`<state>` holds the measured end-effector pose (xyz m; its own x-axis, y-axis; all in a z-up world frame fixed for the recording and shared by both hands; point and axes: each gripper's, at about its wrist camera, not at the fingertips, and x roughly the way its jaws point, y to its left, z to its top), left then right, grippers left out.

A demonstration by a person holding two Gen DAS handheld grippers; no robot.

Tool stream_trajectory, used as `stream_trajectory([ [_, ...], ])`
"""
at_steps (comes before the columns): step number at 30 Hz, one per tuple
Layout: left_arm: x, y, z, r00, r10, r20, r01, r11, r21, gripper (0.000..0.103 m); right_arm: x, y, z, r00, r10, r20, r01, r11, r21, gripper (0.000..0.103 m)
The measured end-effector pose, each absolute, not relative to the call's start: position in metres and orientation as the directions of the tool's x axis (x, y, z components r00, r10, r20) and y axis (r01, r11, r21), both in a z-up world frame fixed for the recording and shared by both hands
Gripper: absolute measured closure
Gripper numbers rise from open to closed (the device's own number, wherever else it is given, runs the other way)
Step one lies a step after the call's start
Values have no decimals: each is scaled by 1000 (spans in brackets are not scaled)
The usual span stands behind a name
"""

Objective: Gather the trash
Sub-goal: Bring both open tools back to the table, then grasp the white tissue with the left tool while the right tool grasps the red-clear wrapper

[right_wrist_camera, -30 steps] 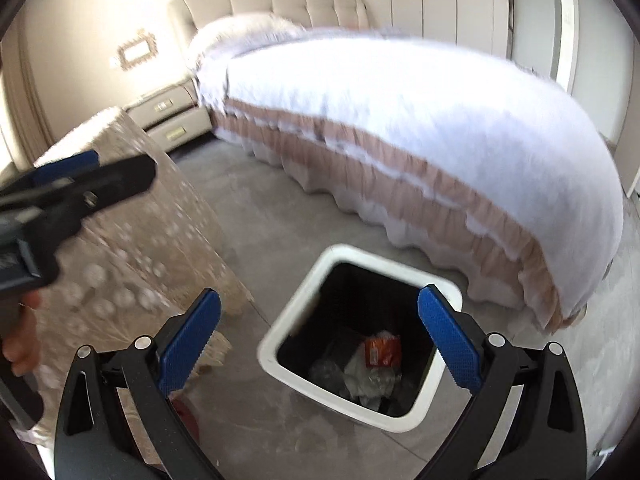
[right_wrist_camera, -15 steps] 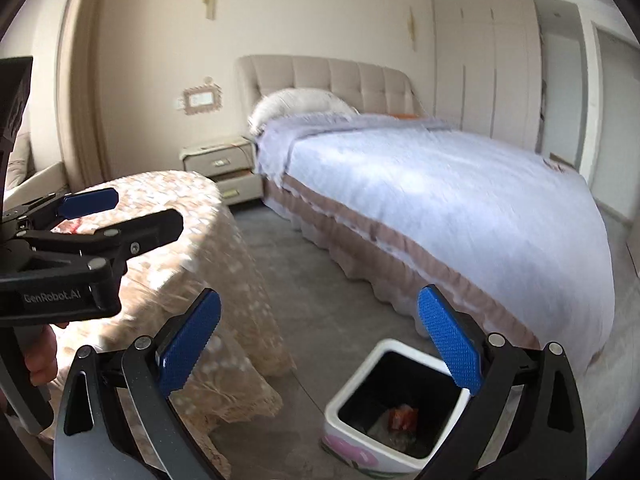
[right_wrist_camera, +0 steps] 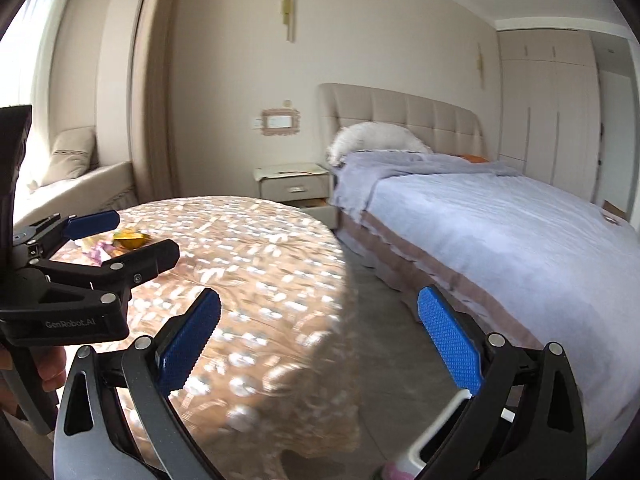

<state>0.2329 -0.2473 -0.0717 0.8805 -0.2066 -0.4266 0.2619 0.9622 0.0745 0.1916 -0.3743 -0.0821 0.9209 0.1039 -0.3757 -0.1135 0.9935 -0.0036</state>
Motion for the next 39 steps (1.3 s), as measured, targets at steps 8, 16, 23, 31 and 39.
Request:
stream_trajectory([
  [8,237,-178,-68,893,-132,-430,155,988,18,5,205,-316,-67,911,198,-361,-212,977,1,5],
  [16,248,-113,-62,902,-48,-429,46,999,-15,5,228,-262,-59,893,255,-371,-275,961,0,5],
  [23,265,-56,-60,895,3,-447,-31,998,-55,5,255,-214,-57,872,311,-378,-332,943,10,5],
  [31,294,-7,-65,881,81,-466,-113,993,-42,5,293,-170,-55,847,355,-395,-374,927,33,5],
  [39,324,29,-82,849,133,-512,-180,983,-44,5,325,-136,-63,822,371,-432,-405,914,16,5],
])
